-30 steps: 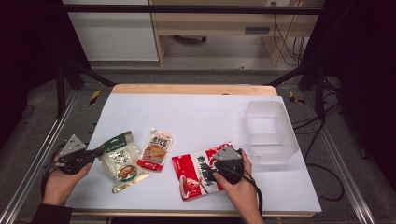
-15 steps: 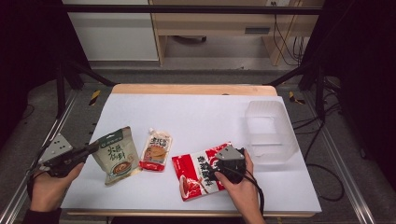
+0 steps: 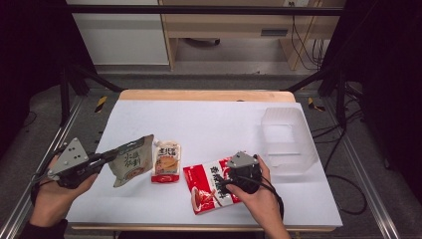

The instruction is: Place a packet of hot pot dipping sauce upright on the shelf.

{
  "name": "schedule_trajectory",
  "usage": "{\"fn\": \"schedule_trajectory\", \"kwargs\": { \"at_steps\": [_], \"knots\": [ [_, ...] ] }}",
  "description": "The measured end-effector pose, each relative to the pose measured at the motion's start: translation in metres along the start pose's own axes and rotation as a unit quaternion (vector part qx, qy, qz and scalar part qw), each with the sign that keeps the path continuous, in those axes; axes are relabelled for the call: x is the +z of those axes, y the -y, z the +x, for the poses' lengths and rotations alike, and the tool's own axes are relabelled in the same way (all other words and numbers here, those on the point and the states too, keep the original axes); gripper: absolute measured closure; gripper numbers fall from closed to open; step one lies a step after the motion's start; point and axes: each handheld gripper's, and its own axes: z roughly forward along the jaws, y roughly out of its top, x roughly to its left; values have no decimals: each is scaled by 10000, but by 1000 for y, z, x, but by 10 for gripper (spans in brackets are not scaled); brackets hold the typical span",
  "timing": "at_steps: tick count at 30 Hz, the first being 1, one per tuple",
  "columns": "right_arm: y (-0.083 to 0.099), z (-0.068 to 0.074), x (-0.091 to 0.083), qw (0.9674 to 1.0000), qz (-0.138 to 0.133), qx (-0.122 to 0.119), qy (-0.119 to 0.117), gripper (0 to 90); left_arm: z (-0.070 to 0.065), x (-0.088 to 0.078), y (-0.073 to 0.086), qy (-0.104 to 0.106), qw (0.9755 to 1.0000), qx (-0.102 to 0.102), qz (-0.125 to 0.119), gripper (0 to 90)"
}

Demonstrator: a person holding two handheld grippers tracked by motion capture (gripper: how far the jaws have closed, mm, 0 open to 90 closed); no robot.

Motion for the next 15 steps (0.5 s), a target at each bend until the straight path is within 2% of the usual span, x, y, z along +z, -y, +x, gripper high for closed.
{"fn": "schedule_trajectory", "kwargs": {
  "at_steps": [1,4,5,6,7,8,9,10,12,13,15],
  "knots": [
    [-8,-2,-6,9999,-32,-81,-110,93,0,0,-4,10,10000,60,15,900],
    [-15,-5,-11,9997,-19,-188,-177,90,0,-1,-17,26,9998,200,9,900],
    [-23,-7,-14,9994,8,-242,-239,70,1,-1,-22,39,9997,224,8,900],
    [-23,-7,-14,9994,8,-242,-239,70,2,-1,-26,60,9997,239,-3,900],
    [-31,-10,-17,9988,37,-336,-350,80,5,0,-33,117,9996,235,-35,900],
    [-31,-10,-17,9988,37,-336,-350,80,5,0,-33,117,9996,235,-35,900],
    [-39,-11,-19,9976,103,-545,-414,87,6,2,-36,149,9996,230,-49,900],
    [-39,-11,-19,9976,103,-545,-414,87,8,4,-39,186,9996,212,-59,900],
    [-47,-12,-21,9961,217,-720,-456,100,11,11,-44,278,9994,191,-59,900],
    [-55,-14,-22,9948,279,-837,-505,130,12,15,-47,318,9992,228,-30,900],
    [-58,-15,-23,9938,315,-923,-527,136,13,23,-52,403,9987,301,27,900]
  ]
}}
